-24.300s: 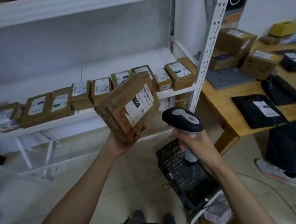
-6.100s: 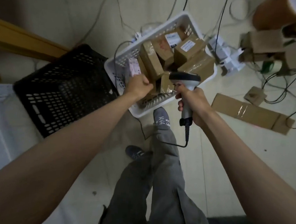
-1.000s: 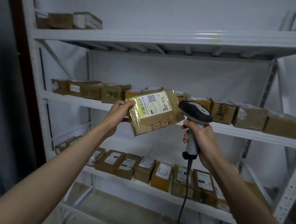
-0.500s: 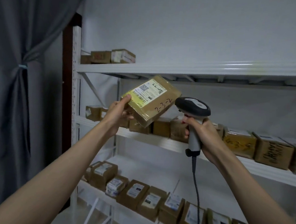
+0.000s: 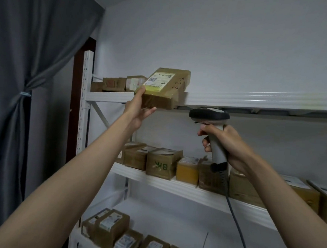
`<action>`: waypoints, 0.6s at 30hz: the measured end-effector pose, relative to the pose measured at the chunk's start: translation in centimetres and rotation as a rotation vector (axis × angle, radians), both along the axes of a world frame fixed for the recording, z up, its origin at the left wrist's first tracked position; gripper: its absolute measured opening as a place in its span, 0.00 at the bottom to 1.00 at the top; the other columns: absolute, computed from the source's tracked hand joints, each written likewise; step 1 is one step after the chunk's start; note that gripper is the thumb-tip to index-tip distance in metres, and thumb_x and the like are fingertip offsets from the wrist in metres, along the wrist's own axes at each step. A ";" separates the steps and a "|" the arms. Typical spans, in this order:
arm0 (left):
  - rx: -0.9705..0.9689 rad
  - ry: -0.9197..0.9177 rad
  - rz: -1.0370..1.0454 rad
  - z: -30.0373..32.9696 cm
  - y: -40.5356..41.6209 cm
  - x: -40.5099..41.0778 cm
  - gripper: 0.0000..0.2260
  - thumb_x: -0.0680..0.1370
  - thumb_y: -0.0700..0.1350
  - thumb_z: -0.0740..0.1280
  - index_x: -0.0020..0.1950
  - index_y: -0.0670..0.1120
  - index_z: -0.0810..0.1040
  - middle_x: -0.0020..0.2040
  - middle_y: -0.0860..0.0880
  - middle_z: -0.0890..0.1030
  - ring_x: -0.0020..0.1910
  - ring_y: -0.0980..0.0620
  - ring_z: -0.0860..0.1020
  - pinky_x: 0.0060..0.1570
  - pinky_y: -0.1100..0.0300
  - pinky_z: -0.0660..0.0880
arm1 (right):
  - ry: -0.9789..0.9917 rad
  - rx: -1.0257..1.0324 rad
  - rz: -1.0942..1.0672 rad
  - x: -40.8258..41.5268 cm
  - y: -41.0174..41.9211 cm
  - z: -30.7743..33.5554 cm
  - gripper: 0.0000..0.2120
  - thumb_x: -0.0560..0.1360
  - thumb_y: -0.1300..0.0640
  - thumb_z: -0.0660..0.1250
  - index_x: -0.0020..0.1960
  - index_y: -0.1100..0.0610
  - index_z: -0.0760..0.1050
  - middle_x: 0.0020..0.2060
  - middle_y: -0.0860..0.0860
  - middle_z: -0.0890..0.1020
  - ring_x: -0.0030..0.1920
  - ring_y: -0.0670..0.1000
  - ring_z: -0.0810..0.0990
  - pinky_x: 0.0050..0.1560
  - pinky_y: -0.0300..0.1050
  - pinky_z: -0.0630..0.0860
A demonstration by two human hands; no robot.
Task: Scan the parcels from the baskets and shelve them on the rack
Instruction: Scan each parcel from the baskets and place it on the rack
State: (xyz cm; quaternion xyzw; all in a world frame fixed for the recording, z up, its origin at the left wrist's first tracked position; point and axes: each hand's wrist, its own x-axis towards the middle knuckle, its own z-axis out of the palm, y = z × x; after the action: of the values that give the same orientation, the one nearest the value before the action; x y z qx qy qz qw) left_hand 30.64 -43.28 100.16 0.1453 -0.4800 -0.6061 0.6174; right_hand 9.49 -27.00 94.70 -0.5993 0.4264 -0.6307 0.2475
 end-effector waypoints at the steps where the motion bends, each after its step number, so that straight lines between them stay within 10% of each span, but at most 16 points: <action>1: 0.017 0.010 -0.001 0.9 -0.7 -0.4 0.16 0.81 0.54 0.68 0.63 0.46 0.76 0.60 0.44 0.81 0.51 0.48 0.84 0.50 0.55 0.84 | 0.007 0.009 -0.009 -0.1 -0.4 0.1 0.07 0.80 0.58 0.69 0.56 0.60 0.79 0.41 0.53 0.83 0.32 0.48 0.78 0.31 0.40 0.77; 12: 0.179 0.000 -0.004 8.3 -6.1 -4.1 0.21 0.78 0.52 0.73 0.66 0.45 0.73 0.59 0.45 0.79 0.54 0.45 0.80 0.34 0.53 0.84 | -0.088 0.044 -0.120 -1.3 -2.7 -1.0 0.10 0.79 0.59 0.70 0.59 0.62 0.77 0.43 0.55 0.82 0.31 0.47 0.78 0.30 0.41 0.77; 18: 0.171 -0.025 0.009 9.7 -8.0 -5.5 0.21 0.80 0.41 0.70 0.71 0.42 0.71 0.72 0.42 0.73 0.65 0.43 0.78 0.53 0.56 0.82 | -0.119 0.027 -0.096 -1.5 -1.8 -1.7 0.13 0.78 0.57 0.71 0.60 0.61 0.76 0.44 0.54 0.82 0.32 0.47 0.78 0.31 0.42 0.77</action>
State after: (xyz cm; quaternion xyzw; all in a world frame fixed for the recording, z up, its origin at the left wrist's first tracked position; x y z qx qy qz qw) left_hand 25.12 -51.32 109.89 0.2070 -0.4335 -0.6403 0.5993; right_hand 8.02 -28.79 92.99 -0.5361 0.4476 -0.6707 0.2498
